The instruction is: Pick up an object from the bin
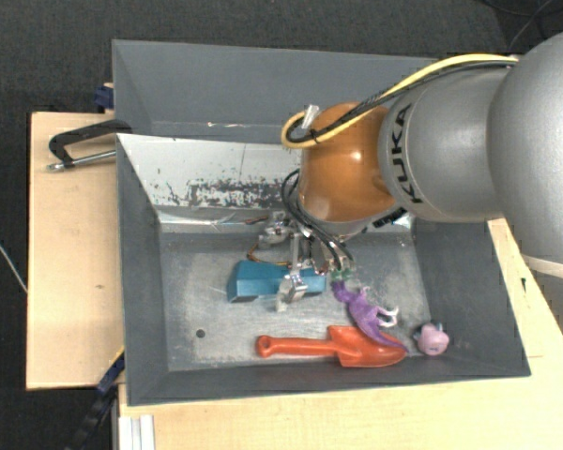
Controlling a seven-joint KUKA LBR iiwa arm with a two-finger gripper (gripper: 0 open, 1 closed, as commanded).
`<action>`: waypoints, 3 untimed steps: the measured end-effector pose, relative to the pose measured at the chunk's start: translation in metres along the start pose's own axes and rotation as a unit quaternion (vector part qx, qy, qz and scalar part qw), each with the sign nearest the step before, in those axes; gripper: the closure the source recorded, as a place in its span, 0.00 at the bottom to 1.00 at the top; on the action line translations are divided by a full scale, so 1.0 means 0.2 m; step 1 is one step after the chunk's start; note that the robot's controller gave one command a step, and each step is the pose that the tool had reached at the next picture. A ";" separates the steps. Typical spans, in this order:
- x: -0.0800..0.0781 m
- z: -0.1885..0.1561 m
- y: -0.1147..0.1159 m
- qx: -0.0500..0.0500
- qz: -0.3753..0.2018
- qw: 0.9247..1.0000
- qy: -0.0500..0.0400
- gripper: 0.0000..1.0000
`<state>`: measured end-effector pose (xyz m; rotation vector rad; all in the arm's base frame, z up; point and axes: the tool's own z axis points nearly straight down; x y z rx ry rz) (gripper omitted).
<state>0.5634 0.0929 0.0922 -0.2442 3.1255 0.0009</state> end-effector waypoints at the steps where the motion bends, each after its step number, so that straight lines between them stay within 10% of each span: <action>1: -0.03 0.07 -0.01 -0.001 -0.047 0.999 0.001 0.00; 2: -0.10 0.08 0.08 0.003 -0.201 0.979 0.007 1.00; 3: -0.10 0.08 0.08 0.002 -0.201 0.980 0.007 1.00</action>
Offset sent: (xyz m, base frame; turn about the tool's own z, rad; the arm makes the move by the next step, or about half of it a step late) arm 0.0146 0.0218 -0.0222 -0.4105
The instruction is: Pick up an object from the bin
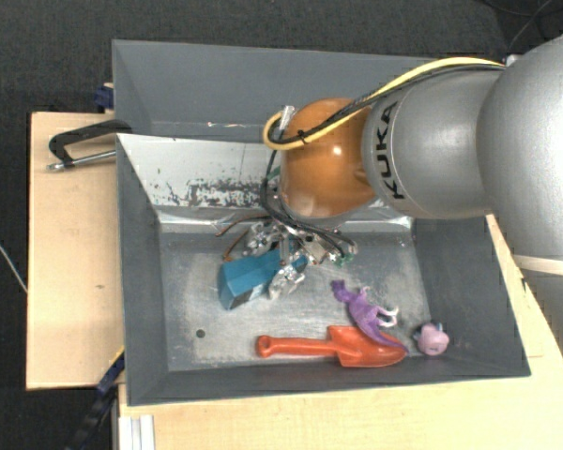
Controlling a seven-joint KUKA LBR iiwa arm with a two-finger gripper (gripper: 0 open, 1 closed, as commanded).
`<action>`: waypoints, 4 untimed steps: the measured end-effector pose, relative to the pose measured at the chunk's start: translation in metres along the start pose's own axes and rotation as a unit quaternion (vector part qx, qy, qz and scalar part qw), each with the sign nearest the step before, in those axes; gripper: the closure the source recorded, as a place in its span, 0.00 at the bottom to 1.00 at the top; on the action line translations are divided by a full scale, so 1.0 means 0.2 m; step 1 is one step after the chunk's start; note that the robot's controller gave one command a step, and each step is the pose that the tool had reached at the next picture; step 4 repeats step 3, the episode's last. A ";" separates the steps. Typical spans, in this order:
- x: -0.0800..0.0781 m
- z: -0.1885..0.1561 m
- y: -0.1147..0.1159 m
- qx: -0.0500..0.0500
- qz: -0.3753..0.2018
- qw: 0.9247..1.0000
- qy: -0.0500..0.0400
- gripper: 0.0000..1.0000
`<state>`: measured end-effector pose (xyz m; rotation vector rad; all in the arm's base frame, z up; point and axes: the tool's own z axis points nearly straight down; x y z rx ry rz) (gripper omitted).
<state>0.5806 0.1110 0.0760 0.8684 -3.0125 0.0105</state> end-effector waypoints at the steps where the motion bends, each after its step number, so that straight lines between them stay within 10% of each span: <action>1: 0.06 -0.27 0.05 -0.003 -0.013 1.000 -0.003 1.00; 2: 0.06 -0.27 0.05 -0.003 -0.013 1.000 -0.003 1.00; 3: 0.01 -0.82 -0.03 -0.003 -0.016 1.000 -0.004 1.00; 4: 0.01 -0.82 -0.03 -0.003 -0.016 1.000 -0.004 1.00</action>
Offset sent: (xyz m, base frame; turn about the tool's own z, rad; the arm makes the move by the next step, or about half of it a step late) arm 0.0000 0.0000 0.0000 0.0000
